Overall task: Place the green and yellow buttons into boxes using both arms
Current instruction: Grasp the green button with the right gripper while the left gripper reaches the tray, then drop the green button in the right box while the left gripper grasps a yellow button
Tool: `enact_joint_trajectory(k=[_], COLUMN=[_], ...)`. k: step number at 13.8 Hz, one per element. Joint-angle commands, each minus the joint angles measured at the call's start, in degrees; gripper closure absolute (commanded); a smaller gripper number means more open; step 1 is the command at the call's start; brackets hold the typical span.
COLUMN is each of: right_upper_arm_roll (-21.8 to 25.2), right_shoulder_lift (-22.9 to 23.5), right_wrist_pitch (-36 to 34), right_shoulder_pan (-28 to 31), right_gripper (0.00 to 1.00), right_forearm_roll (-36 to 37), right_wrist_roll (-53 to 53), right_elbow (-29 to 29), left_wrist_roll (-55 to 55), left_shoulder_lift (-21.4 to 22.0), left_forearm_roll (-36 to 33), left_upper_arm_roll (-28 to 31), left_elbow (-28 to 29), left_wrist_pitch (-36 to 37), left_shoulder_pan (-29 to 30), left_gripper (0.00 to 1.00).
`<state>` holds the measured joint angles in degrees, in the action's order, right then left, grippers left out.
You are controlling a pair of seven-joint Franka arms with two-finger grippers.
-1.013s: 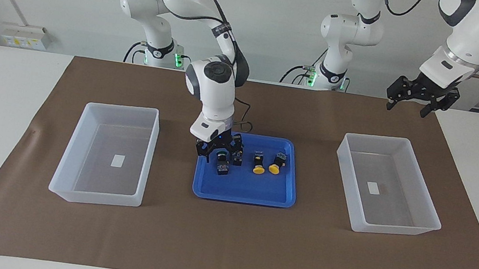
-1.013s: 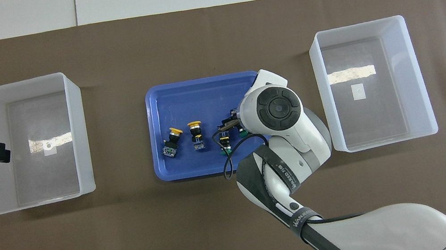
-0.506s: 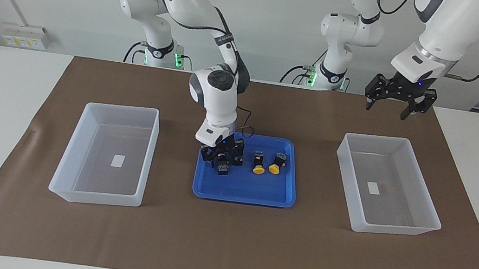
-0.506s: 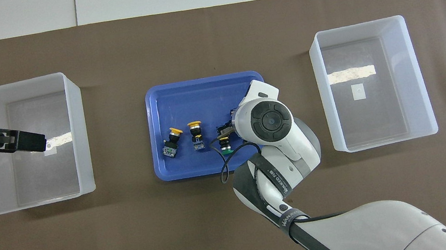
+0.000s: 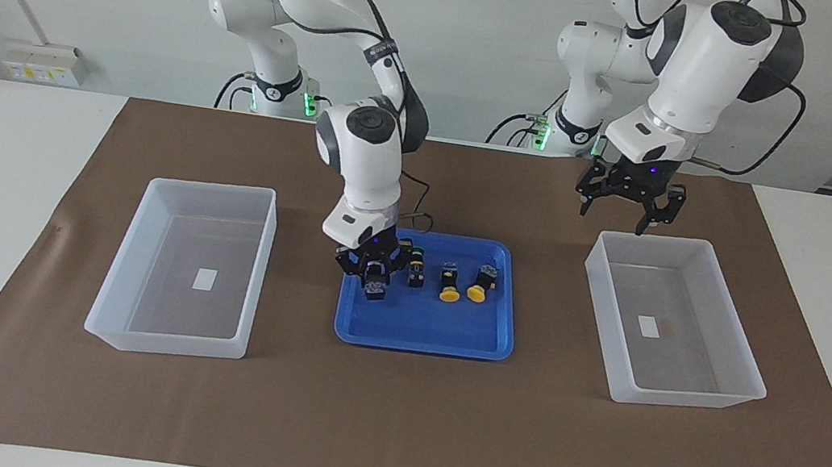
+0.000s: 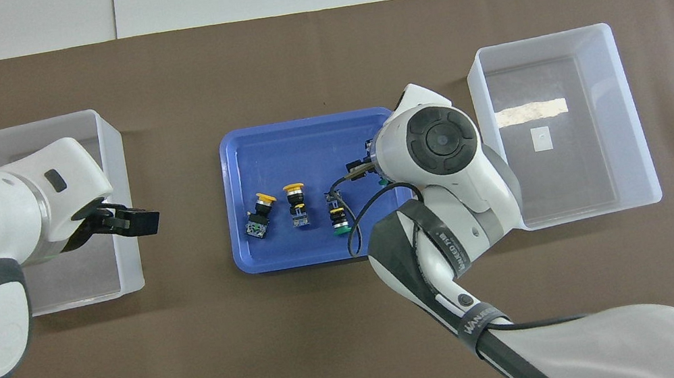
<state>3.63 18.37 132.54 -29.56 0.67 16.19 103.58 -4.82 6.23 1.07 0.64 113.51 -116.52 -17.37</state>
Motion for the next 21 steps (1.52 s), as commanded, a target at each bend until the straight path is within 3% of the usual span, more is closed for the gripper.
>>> enact_joint_trajectory(k=[1, 4, 7, 9, 12, 16, 17, 18, 19, 21], right_upper_arm_roll=[-0.2, -0.3, -0.3, -0.4, -0.4, -0.4, -0.4, -0.4, -0.5, -0.6], right_shoulder_lift=[-5.6, -6.5, -5.7, -4.1, -1.2, 0.5, 1.3, 1.4, 1.3, -0.4], right_wrist_pitch=[-5.4, -6.3, -4.7, -1.0, 4.6, 11.0, 11.5, 11.4, 11.3, 10.4], right_shoulder_pan=[4.8, 13.3, 20.8, 25.0, 27.4, 28.3, 28.3, 28.2, 28.2, 27.4], right_gripper=[1.00, 1.00, 1.00, 1.00, 1.00, 1.00, 0.73, 0.26, 0.00, 0.00], right_forearm_roll=[0.5, 0.6, 0.3, 0.3, 0.1, 0.1, 0.1, 0.1, 0.1, 0.1], right_wrist_roll=[-3.7, -13.7, -24.2, -29.3, -30.8, -30.7, -30.6, -30.5, -30.5, -30.4], right_elbow=[0.0, 0.2, 1.6, 3.0, 5.3, 9.3, 9.3, 9.2, 9.0, 8.5], left_wrist_roll=[3.0, 7.4, 8.6, 9.5, 13.9, 14.0, 14.0, 14.0, 14.0, 14.4], left_shoulder_lift=[0.0, -5.7, -6.6, -9.6, -14.7, -16.7, -17.6, -18.6, -18.8, -18.8], left_forearm_roll=[0.8, 0.8, 0.8, 0.8, 0.8, 0.8, 0.8, 0.8, 0.8, 0.8], left_upper_arm_roll=[0.7, 0.7, 0.7, 0.7, 0.7, 0.7, 0.7, 0.8, 0.8, 0.8], left_elbow=[7.0, 7.9, 13.7, 13.8, 14.1, 14.4, 14.4, 14.4, 14.4, 14.5], left_wrist_pitch=[-8.9, -15.1, -27.2, -28.8, -35.3, -35.4, -35.6, -36.1, -36.8, -36.3], left_shoulder_pan=[-4.2, -8.3, -11.1, -12.3, -14.6, -15.2, -16.1, -16.1, -16.2, -16.4], left_gripper=[0.00, 0.00, 0.00, 0.00, 0.00, 0.00, 0.00, 0.00, 0.00, 0.00])
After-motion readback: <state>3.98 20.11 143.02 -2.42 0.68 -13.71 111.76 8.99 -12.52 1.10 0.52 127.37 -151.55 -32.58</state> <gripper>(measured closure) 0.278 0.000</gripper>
